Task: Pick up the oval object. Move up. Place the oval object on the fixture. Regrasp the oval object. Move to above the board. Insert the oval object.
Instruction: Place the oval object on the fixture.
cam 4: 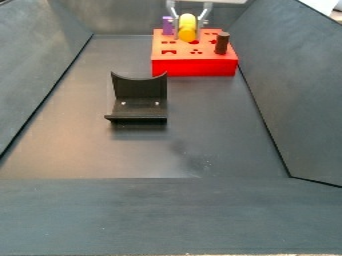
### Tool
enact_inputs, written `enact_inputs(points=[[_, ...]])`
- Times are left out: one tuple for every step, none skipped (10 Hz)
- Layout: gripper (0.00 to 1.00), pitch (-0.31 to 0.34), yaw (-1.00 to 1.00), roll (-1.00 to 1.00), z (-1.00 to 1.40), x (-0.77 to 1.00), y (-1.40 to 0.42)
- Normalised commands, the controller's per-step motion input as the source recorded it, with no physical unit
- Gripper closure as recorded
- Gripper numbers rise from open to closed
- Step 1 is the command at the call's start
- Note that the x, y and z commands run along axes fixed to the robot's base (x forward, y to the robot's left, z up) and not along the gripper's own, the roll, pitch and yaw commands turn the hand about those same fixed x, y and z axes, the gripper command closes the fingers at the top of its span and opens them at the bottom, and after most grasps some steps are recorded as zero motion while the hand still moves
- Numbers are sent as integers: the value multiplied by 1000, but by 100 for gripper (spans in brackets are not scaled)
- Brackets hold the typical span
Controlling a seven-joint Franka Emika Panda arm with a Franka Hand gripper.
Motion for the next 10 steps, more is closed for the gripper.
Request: enact_inputs(points=[[100, 106, 40, 61, -81, 1000, -103], [100, 114, 41, 59, -66, 1000, -90], [100, 126, 45, 58, -47, 1000, -76], [100, 133, 46, 57, -36, 942, -62], [100, 145, 49, 55, -16, 815, -43], [100, 104, 213, -1000, 427, 624, 1000], [100, 110, 203, -1000, 425, 590, 1000], [100, 128, 156, -1000, 374, 558, 1000], [100, 143, 121, -1000, 273, 546, 1000], [100, 161, 101, -1000, 227, 562, 981]])
